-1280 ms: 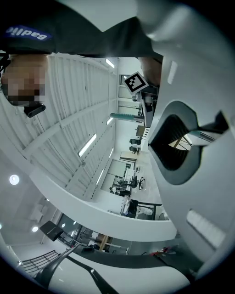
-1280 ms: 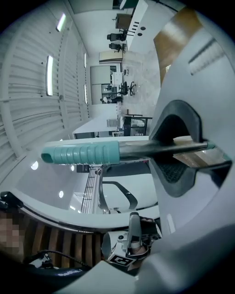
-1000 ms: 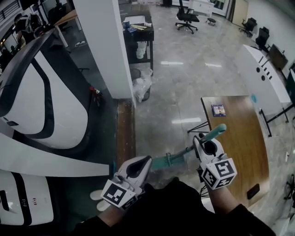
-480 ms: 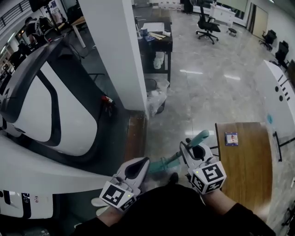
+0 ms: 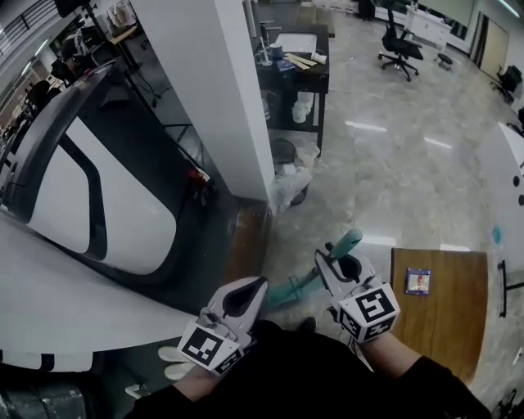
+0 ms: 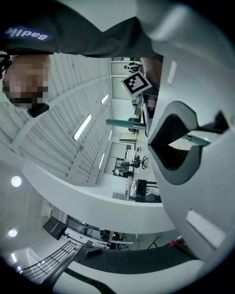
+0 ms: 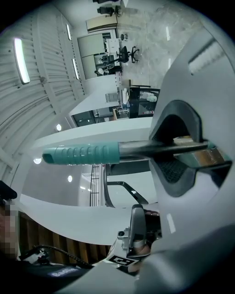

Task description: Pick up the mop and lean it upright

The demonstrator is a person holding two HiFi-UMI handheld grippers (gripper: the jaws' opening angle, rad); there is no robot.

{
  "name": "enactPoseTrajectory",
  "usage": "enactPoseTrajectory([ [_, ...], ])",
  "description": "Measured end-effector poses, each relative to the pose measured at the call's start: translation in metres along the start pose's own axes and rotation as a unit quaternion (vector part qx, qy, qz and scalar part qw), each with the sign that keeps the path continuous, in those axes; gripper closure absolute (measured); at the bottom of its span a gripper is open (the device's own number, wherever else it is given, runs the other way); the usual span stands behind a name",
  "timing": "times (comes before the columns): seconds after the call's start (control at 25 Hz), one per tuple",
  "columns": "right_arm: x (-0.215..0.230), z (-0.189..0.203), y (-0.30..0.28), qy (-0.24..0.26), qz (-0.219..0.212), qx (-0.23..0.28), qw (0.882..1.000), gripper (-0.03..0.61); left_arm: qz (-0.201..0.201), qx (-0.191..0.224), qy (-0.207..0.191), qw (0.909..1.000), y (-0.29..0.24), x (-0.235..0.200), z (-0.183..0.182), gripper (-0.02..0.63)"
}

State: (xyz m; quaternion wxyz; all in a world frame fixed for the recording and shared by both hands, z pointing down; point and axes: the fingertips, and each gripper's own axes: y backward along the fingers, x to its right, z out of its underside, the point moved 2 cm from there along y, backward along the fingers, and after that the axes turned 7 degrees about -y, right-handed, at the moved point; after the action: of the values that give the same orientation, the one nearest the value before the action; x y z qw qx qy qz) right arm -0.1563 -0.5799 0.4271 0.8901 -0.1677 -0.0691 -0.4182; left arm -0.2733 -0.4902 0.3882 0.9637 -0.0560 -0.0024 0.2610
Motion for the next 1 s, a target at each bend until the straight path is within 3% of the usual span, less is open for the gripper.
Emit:
enactPoseTrajectory([
  [0.4,0.066,-0.017,-0.072,0.019,0.022,-0.02,0.999,0.485,0.017,0.015,0.028,0.9993,-0.066,-0.076,0.008,0.594],
  [0.76,0.106,-0.005,-0.17,0.059,0.027,-0.089,0.994,0.485,0.053,0.03,0.047,0.9971,-0.112,-0.175,0.0,0.594],
  [1.0,0.129,-0.005,-0.229,0.085,-0.007,-0.11,0.99,0.485,0.039,0.022,0.052,0.9976,-0.13,-0.212,0.001,0.594],
])
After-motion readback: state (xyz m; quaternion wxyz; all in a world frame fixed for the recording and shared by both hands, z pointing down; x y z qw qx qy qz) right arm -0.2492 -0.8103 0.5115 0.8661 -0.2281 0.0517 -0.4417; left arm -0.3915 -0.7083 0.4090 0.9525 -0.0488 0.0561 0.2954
